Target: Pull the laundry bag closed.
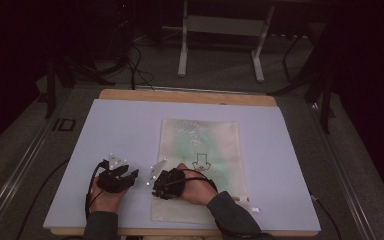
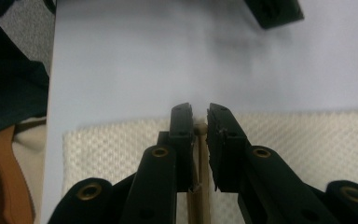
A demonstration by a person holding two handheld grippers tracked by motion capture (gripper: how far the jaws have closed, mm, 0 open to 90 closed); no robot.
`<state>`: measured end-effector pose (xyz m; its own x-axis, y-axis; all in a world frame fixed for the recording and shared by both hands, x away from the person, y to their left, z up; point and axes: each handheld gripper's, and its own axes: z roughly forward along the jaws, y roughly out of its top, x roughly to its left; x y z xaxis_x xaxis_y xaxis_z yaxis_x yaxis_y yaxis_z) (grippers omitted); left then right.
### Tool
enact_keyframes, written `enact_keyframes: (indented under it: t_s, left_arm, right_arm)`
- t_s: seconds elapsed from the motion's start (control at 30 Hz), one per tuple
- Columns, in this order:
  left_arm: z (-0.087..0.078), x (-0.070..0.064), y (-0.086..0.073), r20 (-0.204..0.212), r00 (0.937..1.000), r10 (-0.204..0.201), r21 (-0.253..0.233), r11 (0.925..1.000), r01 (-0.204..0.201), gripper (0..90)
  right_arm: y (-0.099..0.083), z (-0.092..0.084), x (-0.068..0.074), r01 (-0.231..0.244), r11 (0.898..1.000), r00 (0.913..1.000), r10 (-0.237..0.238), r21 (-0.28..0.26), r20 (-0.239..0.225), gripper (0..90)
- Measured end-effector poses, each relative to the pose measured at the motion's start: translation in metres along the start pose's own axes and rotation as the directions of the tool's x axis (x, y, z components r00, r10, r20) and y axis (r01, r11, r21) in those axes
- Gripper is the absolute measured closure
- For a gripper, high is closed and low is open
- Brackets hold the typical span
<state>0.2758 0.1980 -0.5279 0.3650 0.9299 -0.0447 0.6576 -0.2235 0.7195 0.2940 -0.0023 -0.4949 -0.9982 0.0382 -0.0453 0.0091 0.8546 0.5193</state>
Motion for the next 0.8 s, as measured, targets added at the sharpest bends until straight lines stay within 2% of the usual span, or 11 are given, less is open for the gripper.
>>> enact_keyframes:
  t_s: [0.27,0.5,0.67,0.8]
  left_arm:
    - [-0.001,-0.003,0.000,0.013,0.9999,0.005,-0.001,1.0000,-0.005,55.7]
    - [-0.003,-0.008,0.000,0.036,0.9993,0.015,-0.009,0.9999,-0.014,55.9]
    - [-0.004,-0.011,0.000,0.050,0.9985,0.022,-0.005,0.9998,-0.021,61.5]
    - [-0.004,-0.014,-0.001,0.090,0.9957,0.023,-0.001,0.9997,-0.023,67.1]
  right_arm:
    - [-0.008,0.002,-0.003,-0.025,1.000,0.9996,0.025,0.010,-0.017,80.3]
    - [-0.010,0.011,-0.005,-0.055,0.998,0.9975,0.057,0.033,-0.043,80.8]
    - [-0.012,0.011,-0.004,-0.052,0.998,0.9977,0.053,0.029,-0.042,81.4]
    - [-0.013,0.012,-0.002,-0.038,0.999,0.9988,0.039,0.027,-0.030,81.5]
